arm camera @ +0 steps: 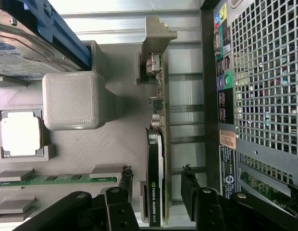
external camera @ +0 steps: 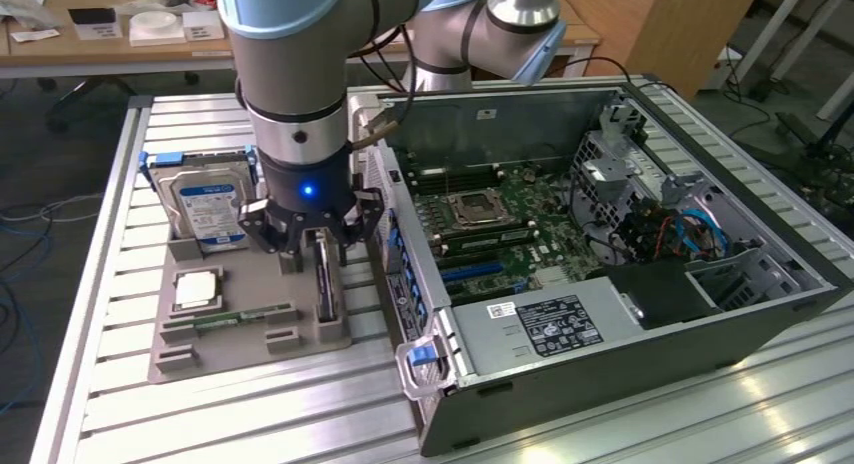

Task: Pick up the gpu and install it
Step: 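Pick up the gpu and move the gpu toward the slot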

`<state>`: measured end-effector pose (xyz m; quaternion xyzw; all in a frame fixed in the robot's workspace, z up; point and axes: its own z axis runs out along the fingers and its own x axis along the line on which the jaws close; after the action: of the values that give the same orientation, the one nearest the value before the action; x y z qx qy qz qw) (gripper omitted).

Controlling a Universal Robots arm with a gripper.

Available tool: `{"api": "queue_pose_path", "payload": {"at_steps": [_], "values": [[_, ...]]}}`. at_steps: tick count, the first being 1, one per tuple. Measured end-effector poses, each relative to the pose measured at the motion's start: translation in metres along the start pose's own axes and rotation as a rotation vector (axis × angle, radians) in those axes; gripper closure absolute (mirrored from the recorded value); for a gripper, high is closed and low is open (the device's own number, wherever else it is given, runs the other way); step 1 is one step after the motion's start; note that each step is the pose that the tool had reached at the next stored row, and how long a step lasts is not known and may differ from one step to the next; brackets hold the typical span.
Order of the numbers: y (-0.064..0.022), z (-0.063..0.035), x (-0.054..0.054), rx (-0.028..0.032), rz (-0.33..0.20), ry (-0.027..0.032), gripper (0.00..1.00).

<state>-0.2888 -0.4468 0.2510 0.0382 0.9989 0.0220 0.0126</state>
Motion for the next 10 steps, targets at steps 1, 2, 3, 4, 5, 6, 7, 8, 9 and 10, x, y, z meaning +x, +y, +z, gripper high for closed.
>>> {"api": "queue_pose_path", "payload": {"at_steps": [1, 2, 3, 4, 5, 6, 7, 8, 9, 10], "values": [[-0.0001, 0.0012, 0.0, 0.0, 0.0, -0.0001, 0.47], [-0.0001, 0.0024, 0.0001, 0.0, 0.0, -0.0001, 0.47], [-0.0002, 0.0034, 0.0001, 0.0, 0.0, 0.0, 0.47], [-0.0002, 0.004, 0.0001, 0.0, 0.0, 0.0, 0.47], [-0.0002, 0.0045, 0.0001, 0.0001, 0.0, 0.0001, 0.47], [-0.0003, 0.0054, 0.0001, 0.0, 0.0, -0.0001, 0.47], [-0.0003, 0.0065, 0.0002, 0.0, 0.0, 0.0, 0.47], [-0.0004, 0.0078, 0.0002, 0.0, 0.0, 0.0, 0.47], [-0.0004, 0.0093, 0.0002, 0.0001, 0.0, 0.0, 0.47], [-0.0005, 0.0108, 0.0003, 0.0, 0.0, 0.0, 0.47]]}}
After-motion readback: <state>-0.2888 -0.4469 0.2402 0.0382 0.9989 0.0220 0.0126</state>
